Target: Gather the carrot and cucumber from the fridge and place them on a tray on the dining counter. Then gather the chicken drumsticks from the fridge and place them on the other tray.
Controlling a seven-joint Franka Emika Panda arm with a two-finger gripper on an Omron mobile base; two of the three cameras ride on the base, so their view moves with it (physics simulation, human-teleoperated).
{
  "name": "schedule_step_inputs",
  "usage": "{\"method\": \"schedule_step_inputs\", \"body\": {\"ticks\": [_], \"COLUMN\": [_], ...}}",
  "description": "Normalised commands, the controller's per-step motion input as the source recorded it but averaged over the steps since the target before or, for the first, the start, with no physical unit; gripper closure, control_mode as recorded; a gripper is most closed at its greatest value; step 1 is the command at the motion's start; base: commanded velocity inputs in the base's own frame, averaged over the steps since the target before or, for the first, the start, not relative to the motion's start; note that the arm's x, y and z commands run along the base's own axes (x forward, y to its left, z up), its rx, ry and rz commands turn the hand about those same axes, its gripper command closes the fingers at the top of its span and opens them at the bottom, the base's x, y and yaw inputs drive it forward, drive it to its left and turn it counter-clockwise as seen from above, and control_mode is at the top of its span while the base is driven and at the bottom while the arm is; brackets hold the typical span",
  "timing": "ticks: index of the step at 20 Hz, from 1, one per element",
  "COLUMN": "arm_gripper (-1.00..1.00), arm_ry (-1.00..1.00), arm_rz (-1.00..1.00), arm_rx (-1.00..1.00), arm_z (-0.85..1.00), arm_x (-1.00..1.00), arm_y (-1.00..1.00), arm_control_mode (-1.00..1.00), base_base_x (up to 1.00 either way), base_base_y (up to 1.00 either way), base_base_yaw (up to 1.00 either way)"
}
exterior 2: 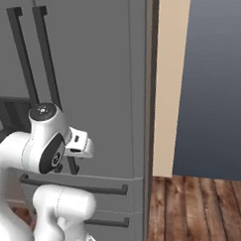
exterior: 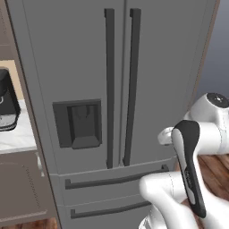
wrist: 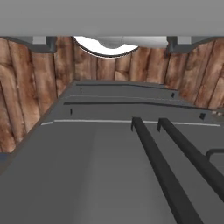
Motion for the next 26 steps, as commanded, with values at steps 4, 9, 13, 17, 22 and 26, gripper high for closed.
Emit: {"method": "schedule_step_inputs", "body": {"ticks": [4,9,13,17,22,26], "arm_gripper": [-1.0,-1.0,-1.0,-1.0,-1.0,-1.0], "arm_ry": [0.0,0.0,0.0,0.0,0.0,0.0], "arm_rz": [0.0,0.0,0.0,0.0,0.0,0.0], "arm_rx": [0.0,0.0,0.0,0.0,0.0,0.0], "arm_z": [0.0,0.0,0.0,0.0,0.0,0.0], "arm_x": [0.0,0.0,0.0,0.0,0.0,0.0], "arm_y": [0.0,0.0,0.0,0.0,0.0,0.0], "arm_control_mode": [1.0,1.0,1.0,1.0,1.0,1.0], "base_base_x": [-0.38,-0.36,-0.21,-0.29,-0.4,-0.43], "base_base_y": [0.0,0.04,0.16,0.38,0.41,0.31], "base_base_yaw": [0.0,0.0,0.0,-0.02,-0.03,-0.02]}}
